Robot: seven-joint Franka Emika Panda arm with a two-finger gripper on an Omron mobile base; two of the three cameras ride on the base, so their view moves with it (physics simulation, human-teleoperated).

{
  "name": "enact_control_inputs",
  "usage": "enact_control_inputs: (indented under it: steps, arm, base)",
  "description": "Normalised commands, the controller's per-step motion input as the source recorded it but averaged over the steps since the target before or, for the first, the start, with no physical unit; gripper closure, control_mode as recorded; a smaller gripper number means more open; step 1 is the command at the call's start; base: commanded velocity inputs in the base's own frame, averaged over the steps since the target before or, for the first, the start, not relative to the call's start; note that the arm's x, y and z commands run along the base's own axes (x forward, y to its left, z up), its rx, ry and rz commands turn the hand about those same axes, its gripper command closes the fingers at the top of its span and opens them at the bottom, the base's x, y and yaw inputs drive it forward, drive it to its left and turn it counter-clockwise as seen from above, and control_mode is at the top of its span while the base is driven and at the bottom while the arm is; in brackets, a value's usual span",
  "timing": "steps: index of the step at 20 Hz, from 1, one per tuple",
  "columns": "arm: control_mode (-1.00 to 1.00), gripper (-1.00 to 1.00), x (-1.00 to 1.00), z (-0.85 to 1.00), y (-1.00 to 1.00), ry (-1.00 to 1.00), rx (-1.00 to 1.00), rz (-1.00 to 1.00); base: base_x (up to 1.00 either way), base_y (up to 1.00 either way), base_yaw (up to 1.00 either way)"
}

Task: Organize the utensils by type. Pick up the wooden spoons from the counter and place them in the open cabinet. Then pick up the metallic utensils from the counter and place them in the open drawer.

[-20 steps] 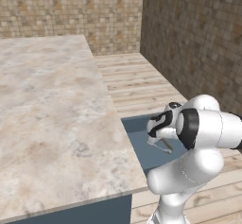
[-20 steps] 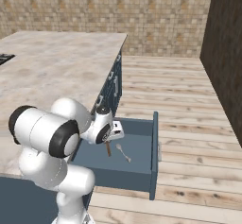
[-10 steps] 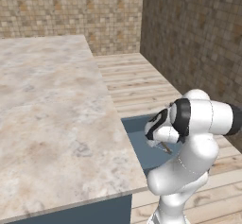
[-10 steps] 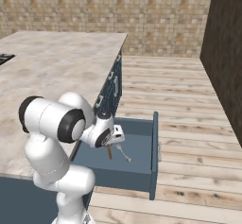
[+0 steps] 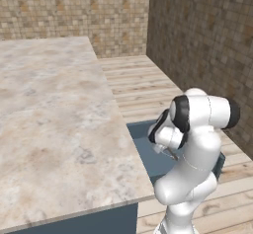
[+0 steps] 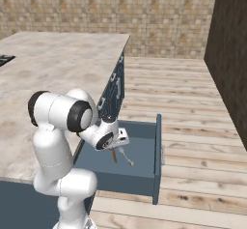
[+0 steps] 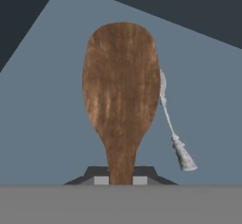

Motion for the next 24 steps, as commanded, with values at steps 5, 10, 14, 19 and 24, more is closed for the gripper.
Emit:
enact_control_inputs:
  steps: [5, 10, 14, 19, 24]
  arm:
    - [-1.00, 1.00, 0.29, -0.22, -0.09, 0.00, 0.00, 0.03]
    - [-1.00, 1.00, 0.17, -0.27, 0.00, 0.00, 0.00, 0.01]
    - [-1.00, 1.00, 0.05, -0.31, 0.00, 0.00, 0.00, 0.00]
    - [-1.00, 1.00, 0.13, -0.21, 0.00, 0.00, 0.00, 0.00]
    - [-1.00, 1.00, 0.12, -0.25, 0.00, 0.00, 0.00, 0.00]
  base:
    - [0.00, 0.00, 0.00]
    - [0.00, 0.00, 0.00]
    - [0.00, 0.00, 0.00]
    - [0.00, 0.00, 0.00]
    - [0.00, 0.00, 0.00]
